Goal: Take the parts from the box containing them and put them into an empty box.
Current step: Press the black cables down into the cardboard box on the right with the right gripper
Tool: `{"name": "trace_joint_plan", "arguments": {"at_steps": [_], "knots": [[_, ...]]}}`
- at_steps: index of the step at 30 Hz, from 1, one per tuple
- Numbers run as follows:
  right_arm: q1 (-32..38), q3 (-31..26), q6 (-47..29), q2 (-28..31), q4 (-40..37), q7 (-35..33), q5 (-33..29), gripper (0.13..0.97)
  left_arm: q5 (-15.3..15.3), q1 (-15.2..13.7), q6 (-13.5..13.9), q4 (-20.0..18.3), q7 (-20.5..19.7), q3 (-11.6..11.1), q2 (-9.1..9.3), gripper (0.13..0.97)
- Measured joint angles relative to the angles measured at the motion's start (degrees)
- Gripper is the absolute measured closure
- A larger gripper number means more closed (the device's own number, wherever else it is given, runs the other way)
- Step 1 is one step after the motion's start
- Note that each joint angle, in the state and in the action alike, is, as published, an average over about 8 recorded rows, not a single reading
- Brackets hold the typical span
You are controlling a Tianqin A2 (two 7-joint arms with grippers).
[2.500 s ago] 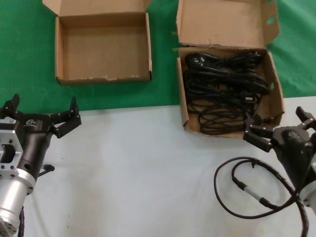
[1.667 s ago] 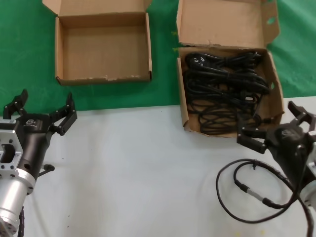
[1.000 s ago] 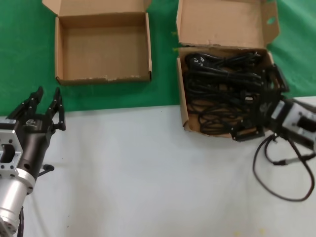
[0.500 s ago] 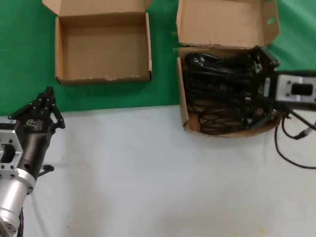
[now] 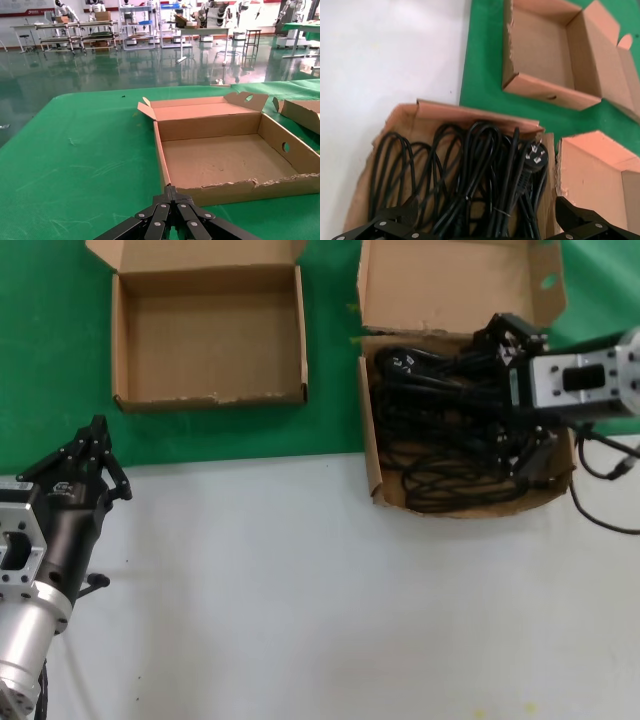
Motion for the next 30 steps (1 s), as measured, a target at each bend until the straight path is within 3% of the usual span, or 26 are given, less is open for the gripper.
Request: {"name": "trace_joint_plan", "arguments": {"at_steps": [15,24,30], "knots": [[6.27,-2.76,-0.44,-6.0,-10.17,-1.57,-4.86,0.204,0.0,0.0,0.0,0.0,0.0,0.0,0.0,0.952],[7.45,-3.13,-0.81,-7.2,-11.87,-0.87,-6.1,0.337,0.0,0.0,0.0,0.0,0.0,0.0,0.0,0.952],[7.27,-3.1,-1.06,-7.16,-11.68,-0.45,-6.43,0.485,0.0,0.0,0.0,0.0,0.0,0.0,0.0,0.952]]}}
